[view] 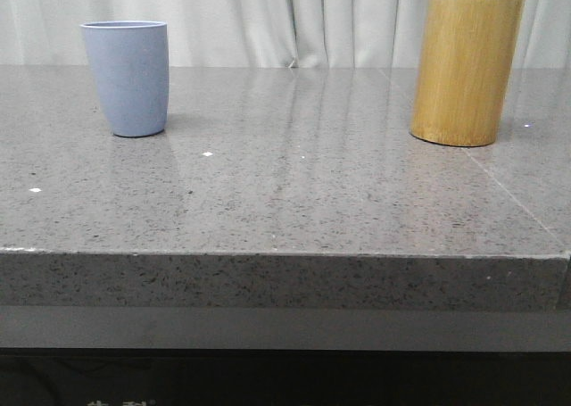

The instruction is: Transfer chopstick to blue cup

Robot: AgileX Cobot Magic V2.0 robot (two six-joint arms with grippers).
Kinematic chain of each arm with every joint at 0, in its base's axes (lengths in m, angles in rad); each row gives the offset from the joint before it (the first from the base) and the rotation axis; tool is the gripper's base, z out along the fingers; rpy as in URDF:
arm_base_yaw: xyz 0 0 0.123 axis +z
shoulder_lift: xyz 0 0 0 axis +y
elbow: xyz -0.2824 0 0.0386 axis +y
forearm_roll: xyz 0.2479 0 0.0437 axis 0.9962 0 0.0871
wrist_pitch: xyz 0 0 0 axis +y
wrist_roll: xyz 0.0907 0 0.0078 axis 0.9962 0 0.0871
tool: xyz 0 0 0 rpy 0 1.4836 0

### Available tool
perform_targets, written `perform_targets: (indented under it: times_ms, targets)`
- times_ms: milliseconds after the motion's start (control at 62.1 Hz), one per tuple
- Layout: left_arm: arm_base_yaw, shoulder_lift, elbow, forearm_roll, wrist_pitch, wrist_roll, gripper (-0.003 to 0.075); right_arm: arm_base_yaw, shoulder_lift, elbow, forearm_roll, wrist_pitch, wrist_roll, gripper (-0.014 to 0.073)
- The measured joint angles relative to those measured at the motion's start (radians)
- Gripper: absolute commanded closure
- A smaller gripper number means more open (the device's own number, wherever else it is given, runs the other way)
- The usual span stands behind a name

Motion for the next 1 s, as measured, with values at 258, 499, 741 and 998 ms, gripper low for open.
perform_targets:
  times_ms: [258,499,741,998]
  targets:
    - [0.0,0.0,0.0,0.0,-0.013,0.0,0.0739,0.0,0.0,0.0,0.0,-0.002,0.0,0.0662]
    - [0.0,0.0,-0.077,-0.006,0.044,0.0,0.0739,0.0,0.0,-0.08,0.0,0.031,0.0,0.0662]
    - [0.0,0.014,-0.374,-0.006,0.214,0.0,0.0739,0.0,0.029,-0.379,0.0,0.198,0.0,0.0662]
    - [0.0,0.263,-0.66,-0.006,0.428,0.01,0.0739,0.0,0.25,-0.643,0.0,0.46,0.0,0.0662]
